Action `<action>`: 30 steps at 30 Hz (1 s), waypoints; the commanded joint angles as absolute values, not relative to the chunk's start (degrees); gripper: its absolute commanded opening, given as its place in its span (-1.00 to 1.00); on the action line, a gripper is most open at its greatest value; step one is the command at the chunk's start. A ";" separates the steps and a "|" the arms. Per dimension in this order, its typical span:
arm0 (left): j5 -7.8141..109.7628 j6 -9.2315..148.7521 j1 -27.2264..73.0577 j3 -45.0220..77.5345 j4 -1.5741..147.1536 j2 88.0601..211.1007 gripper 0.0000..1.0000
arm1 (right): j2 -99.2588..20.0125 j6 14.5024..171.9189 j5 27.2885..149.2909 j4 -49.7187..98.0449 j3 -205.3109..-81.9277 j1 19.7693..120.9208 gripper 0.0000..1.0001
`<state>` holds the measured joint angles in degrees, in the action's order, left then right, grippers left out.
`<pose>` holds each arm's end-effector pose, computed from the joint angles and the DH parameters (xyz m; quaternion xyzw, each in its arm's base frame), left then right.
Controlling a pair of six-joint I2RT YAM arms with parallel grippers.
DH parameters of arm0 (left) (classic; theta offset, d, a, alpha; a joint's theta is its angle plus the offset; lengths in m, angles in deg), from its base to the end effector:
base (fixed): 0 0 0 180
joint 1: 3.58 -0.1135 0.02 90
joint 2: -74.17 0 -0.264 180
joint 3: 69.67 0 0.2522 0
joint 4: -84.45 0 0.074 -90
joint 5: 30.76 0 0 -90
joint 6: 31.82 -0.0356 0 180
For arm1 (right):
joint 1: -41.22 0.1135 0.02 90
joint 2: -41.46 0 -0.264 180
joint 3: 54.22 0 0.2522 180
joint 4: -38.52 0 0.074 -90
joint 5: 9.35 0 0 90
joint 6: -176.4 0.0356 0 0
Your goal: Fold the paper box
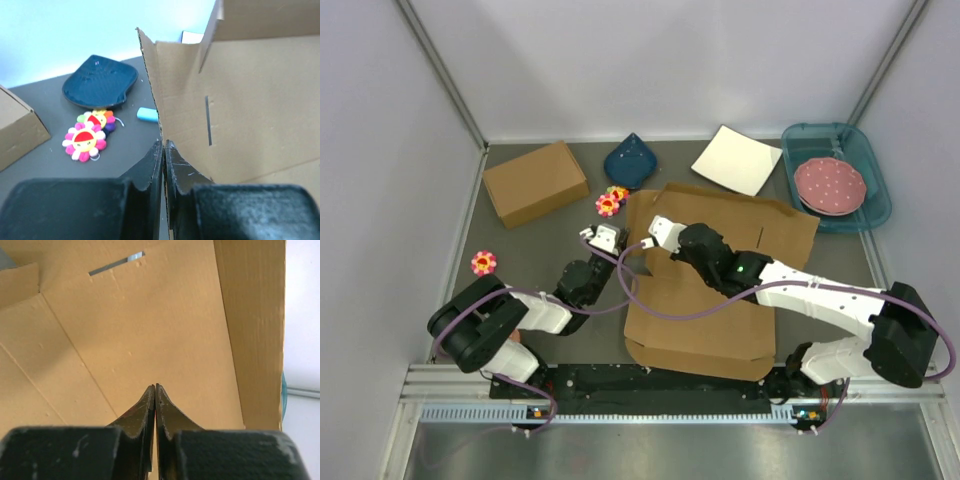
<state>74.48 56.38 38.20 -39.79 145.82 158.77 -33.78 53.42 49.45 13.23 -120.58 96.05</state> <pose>0.1915 -0.1585 0.1830 0.1527 0.6487 -0.1702 0.7259 0.1812 0.2251 0.2712 -0.4995 0.7005 -0.1479 0.4878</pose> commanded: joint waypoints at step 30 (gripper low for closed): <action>81.82 31.90 46.86 -41.76 166.40 165.14 -1.00 | -34.65 56.25 66.41 0.24 -142.34 85.08 0.17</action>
